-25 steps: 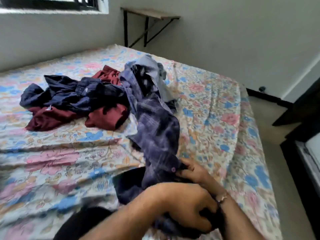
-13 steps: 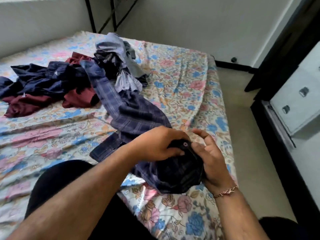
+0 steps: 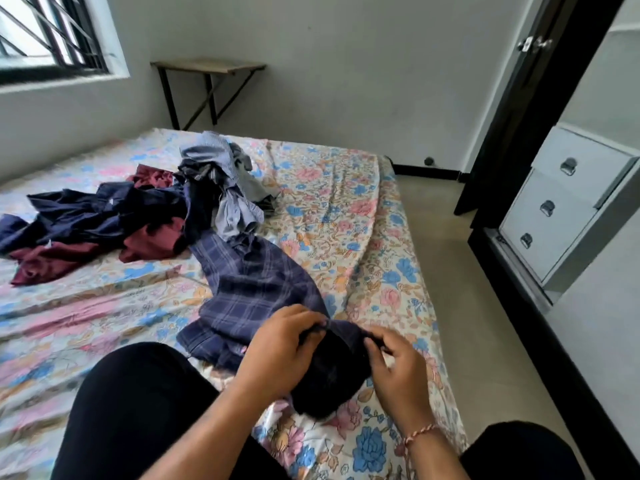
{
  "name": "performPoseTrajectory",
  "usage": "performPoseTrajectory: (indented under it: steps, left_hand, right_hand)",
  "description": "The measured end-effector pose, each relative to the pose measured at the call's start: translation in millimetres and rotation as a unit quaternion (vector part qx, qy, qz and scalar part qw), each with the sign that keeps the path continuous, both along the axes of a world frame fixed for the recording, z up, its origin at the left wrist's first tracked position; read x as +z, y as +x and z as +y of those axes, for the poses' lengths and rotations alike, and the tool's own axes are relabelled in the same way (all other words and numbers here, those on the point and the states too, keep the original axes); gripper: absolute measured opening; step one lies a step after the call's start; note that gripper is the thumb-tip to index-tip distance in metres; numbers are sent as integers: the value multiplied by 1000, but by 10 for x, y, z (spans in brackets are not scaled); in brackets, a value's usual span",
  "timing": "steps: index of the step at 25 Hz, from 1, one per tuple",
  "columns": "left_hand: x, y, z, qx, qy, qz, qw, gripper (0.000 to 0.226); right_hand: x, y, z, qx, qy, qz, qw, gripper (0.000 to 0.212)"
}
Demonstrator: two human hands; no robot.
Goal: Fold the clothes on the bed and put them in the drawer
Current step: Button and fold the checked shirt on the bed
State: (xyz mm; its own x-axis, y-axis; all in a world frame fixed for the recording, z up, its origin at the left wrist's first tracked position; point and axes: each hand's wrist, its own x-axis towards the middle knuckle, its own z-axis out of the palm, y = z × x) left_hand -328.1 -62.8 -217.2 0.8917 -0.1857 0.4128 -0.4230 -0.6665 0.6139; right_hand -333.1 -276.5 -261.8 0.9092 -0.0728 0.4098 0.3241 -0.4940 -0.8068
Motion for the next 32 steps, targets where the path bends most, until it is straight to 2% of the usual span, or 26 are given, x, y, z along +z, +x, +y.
performPoseTrajectory:
  steps: [2, 4, 5, 6, 8, 9, 10, 11, 12, 13, 15, 17, 18, 19, 20, 24, 27, 29, 30, 31, 32]
  left_hand:
    - [6, 83, -73, 29, 34, 12, 999, 11]
    - [-3, 189, -117, 89, 14, 58, 994, 30]
    - [-25, 231, -110, 97, -16, 84, 992, 35]
    - [-49, 259, -100, 101, -49, 109, 988, 37]
    - [-95, 300, -52, 125, -128, 149, 973, 29]
    - [-112, 324, -24, 148, -187, 167, 957, 20]
    - [-100, 327, -16, 170, -247, 181, 937, 15]
    - [-79, 318, -8, 189, -267, 178, 928, 18]
    - [-45, 290, -4, 202, -233, 135, 942, 26]
    - [-4, 246, 4, 201, -171, 70, 962, 35]
    - [43, 130, -16, 84, -91, -30, 992, 39]
    - [77, -12, -122, -82, -27, 32, 996, 43]
    - [75, -44, -176, -126, 36, 50, 990, 50]
    - [33, -33, -204, -142, 99, 37, 984, 54]
    - [0, 4, -206, -137, 124, 6, 983, 53]
    - [97, 72, -119, -33, 28, -99, 994, 14]
    - [174, -15, -80, 54, -66, -148, 985, 9]
    - [252, -174, -126, 19, -146, -140, 979, 16]
    - [284, -235, -178, -13, -173, -111, 979, 25]
    - [310, -273, -236, -24, -177, -84, 980, 39]
    - [327, -284, -290, -12, -162, -74, 984, 54]
  right_hand:
    - [-192, 18, -41, -76, -32, -17, 996, 17]
    - [-270, 40, -55, -161, -39, -16, 986, 20]
    - [-263, 41, -59, -168, -26, -15, 985, 21]
    - [-218, 24, -55, -129, 14, 0, 992, 17]
    - [-110, -13, 11, 29, 124, 101, 987, 5]
    - [-101, -31, 41, 107, 137, 159, 972, 14]
    - [-120, -49, 68, 162, 99, 192, 963, 30]
    - [-179, -57, 94, 185, 28, 200, 962, 46]
    - [-243, -54, 121, 185, -32, 193, 963, 53]
    - [-263, -45, 146, 170, -73, 178, 966, 48]
    - [-260, -22, 158, 102, -78, 138, 982, 23]
    - [-186, -45, 147, 50, -2, 103, 993, 11]
    - [-131, -59, 149, 48, 53, 103, 992, 12]
    - [-62, -78, 149, 51, 98, 110, 988, 14]
    - [13, -97, 154, 49, 132, 114, 983, 16]
    - [292, -160, 235, 16, 211, 135, 968, 13]
    - [484, -183, 298, -9, 329, 132, 935, 27]
    - [663, -176, 338, 21, 443, 131, 887, 36]
    - [766, -165, 351, 55, 491, 129, 860, 43]
    - [868, -137, 371, 97, 510, 121, 846, 51]
    - [989, -114, 401, 135, 496, 106, 851, 57]
